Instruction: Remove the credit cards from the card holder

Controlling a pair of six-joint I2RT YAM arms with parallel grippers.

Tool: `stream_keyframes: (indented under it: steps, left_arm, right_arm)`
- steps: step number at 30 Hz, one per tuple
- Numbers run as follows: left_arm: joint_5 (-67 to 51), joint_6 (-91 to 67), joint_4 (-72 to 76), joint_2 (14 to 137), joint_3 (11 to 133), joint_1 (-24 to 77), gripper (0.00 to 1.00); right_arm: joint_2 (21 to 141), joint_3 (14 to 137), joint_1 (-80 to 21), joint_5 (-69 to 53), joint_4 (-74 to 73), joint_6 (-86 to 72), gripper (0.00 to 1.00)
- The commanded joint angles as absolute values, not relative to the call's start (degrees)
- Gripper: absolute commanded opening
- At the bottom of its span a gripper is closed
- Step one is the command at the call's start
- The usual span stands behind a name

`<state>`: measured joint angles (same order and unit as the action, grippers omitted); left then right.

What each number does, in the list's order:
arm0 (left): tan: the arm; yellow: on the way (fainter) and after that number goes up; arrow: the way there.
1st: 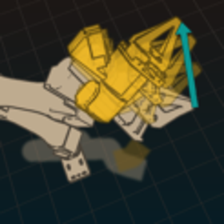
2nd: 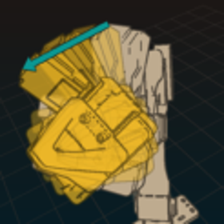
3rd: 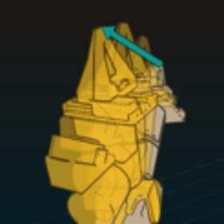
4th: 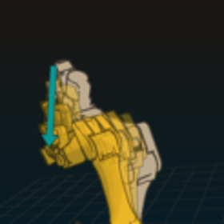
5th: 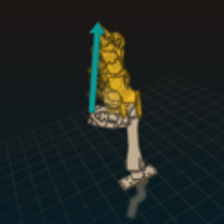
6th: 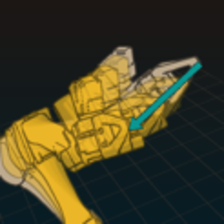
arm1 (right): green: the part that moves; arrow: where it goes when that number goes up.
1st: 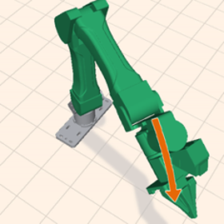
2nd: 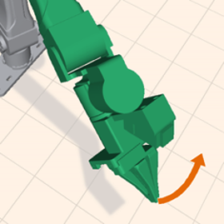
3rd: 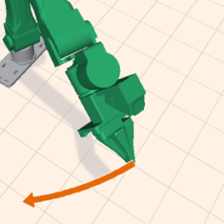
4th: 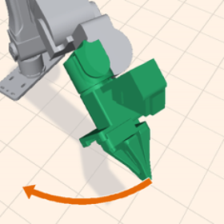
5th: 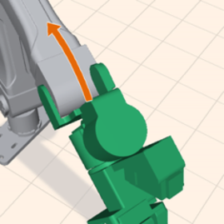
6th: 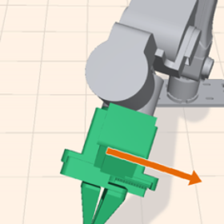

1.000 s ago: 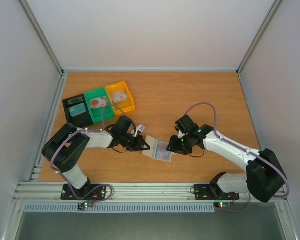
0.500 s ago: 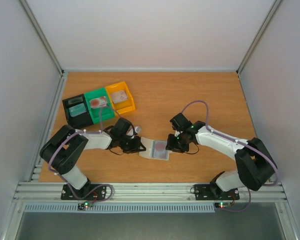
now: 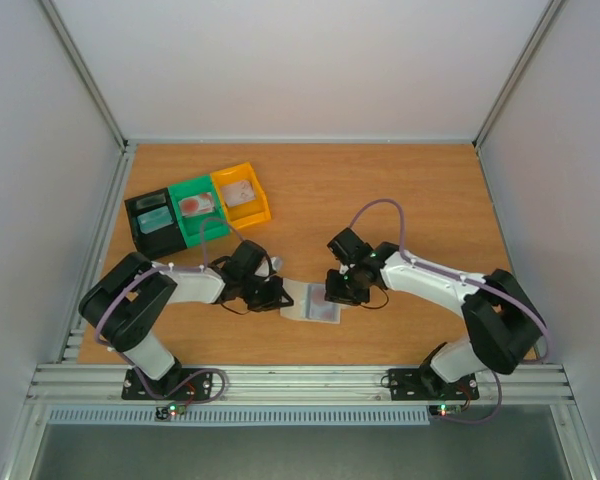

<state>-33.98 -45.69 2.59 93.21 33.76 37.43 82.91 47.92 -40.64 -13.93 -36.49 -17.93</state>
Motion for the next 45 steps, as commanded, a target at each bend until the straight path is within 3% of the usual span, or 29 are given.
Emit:
stream_keyframes:
  steps: [1,12,37,42,45]
  left_arm:
    - [-29.3,-47.3,2.9,94.2,32.9,37.5,0.0]
    - [-32.4,-43.5,0.7,104.1,39.9,35.2,0.0]
    - [-35.0,-37.8,-2.0,104.6,42.0,31.4,0.0]
    - [-35.3,-37.1,-2.0,104.3,42.1,30.6,0.0]
    - [-35.3,-37.1,-1.8,103.8,41.7,30.3,0.0]
  right_arm:
    - [88.2,51.4,-41.3,-10.8,-36.2,-17.1,0.3]
    - [91.9,51.7,-41.2,-8.4,-36.0,-18.7,0.31]
    - [94.5,58.4,-42.4,-14.8,-29.6,-15.5,0.26]
    - [89.6,56.1,-41.9,-14.7,-30.8,-14.0,0.36]
    - [86.5,52.2,-40.0,-18.7,-26.6,-13.7,0.37]
